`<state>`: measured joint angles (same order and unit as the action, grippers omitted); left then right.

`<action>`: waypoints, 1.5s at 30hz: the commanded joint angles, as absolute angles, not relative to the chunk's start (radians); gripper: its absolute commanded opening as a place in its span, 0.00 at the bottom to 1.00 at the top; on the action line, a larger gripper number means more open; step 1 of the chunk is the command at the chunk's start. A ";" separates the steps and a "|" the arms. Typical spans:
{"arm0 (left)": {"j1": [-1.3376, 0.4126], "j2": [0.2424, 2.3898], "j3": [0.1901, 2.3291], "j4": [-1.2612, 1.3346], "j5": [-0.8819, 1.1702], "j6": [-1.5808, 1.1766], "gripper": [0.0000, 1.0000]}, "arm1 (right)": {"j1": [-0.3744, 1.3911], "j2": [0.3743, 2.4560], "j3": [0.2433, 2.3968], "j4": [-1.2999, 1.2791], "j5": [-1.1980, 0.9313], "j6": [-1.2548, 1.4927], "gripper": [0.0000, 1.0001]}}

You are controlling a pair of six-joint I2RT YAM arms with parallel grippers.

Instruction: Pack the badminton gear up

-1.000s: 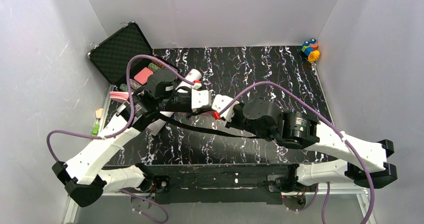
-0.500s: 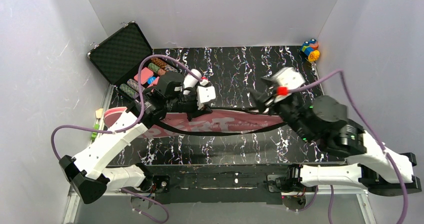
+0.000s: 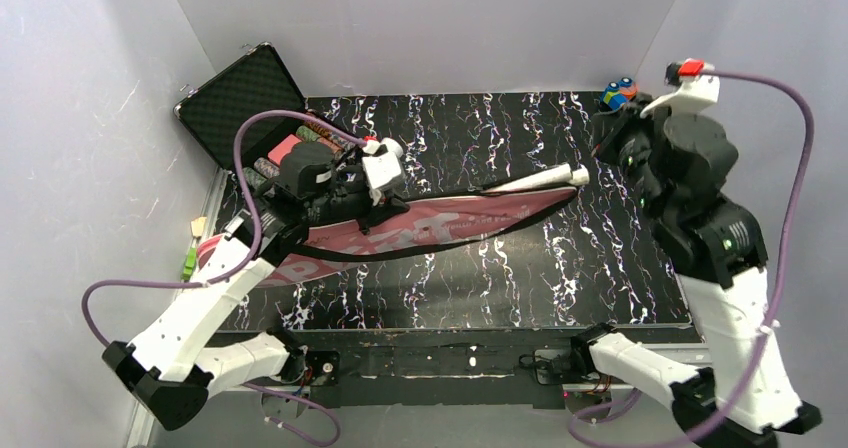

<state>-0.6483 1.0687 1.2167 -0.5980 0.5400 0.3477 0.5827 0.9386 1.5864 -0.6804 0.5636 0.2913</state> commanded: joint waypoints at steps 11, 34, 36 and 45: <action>-0.621 0.907 1.160 -0.465 0.531 0.377 0.00 | -0.180 0.989 1.439 -0.657 -0.426 0.814 0.01; -0.620 0.871 1.140 -0.417 0.533 0.372 0.00 | -0.213 0.906 1.287 -0.684 -0.400 0.811 0.01; -0.621 0.873 1.143 -0.416 0.535 0.371 0.00 | -0.213 0.906 1.275 -0.678 -0.410 0.813 0.01; -0.620 0.877 1.147 -0.410 0.553 0.368 0.00 | -0.193 0.876 1.213 -0.644 -0.458 0.851 0.01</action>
<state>-0.6235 0.9100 1.1198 -0.5171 0.5159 0.3653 -0.2073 0.9066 1.2427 -0.7094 -0.4126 0.8284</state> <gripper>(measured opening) 0.064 0.021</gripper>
